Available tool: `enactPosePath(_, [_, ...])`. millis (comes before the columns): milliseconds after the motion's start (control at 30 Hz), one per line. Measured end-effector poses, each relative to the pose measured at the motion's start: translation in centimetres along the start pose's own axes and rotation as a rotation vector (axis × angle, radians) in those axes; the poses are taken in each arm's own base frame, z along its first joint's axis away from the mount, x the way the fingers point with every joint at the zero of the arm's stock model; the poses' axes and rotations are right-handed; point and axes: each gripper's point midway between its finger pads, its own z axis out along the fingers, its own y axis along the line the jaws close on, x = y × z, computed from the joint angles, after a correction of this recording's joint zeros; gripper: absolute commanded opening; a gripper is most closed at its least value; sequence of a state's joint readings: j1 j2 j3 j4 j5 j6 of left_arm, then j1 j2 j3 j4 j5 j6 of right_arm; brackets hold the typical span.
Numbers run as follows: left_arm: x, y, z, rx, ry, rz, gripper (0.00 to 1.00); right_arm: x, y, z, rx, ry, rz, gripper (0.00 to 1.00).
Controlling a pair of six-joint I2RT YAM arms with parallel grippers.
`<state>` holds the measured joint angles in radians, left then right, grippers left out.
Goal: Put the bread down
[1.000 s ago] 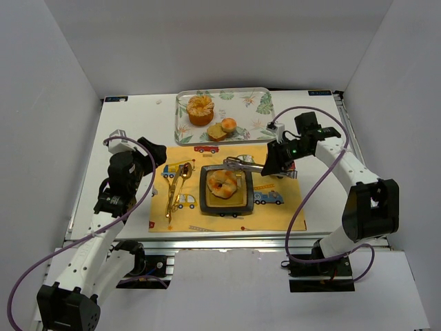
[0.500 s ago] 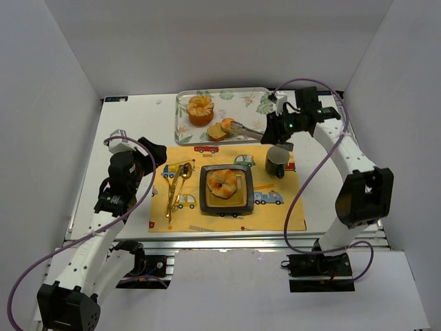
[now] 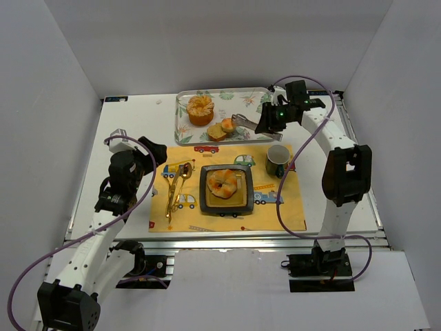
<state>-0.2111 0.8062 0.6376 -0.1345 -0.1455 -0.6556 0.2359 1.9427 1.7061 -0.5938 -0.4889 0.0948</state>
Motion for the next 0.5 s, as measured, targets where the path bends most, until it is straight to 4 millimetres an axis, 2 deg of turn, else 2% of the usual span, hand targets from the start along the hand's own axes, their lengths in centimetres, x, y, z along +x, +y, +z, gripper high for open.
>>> enactPosePath(267, [0.0, 0.0, 0.0, 0.000, 0.000, -0.008, 0.98, -0.7, -1.4, -0.2, 0.016, -0.028, 0.064, 0.47])
enactPosePath(500, [0.2, 0.1, 0.1, -0.004, 0.005, -0.007, 0.98, -0.9, -1.7, 0.2, -0.008, -0.034, 0.124, 0.48])
